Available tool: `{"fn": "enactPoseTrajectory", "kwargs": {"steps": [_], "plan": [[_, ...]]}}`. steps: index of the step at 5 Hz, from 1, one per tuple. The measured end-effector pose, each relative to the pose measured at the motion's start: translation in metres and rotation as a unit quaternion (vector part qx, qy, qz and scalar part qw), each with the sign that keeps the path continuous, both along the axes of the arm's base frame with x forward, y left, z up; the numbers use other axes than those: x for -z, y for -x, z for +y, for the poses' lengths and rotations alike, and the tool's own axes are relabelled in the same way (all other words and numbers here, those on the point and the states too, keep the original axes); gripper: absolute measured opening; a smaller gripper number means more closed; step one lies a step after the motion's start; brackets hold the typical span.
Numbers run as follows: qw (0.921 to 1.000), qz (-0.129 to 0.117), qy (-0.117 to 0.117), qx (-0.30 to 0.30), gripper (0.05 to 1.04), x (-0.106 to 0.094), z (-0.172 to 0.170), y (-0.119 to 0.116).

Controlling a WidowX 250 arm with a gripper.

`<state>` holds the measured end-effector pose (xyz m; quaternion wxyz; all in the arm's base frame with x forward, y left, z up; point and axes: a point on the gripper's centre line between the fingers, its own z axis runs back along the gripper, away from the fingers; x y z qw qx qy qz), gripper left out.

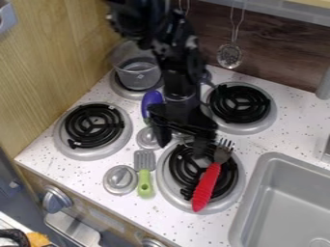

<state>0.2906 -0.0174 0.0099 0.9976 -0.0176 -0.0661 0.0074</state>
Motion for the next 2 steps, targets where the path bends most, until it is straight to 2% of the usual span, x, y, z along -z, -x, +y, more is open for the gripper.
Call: {"fn": "enactPoseTrajectory", "kwargs": {"steps": [1,2], "plan": [[0.9971,-0.040,-0.010,0.065,0.999,-0.0034,0.0041,-0.0007],[0.9891,-0.049,-0.014,0.138,0.999,-0.0037,0.0130,-0.0002]]}}
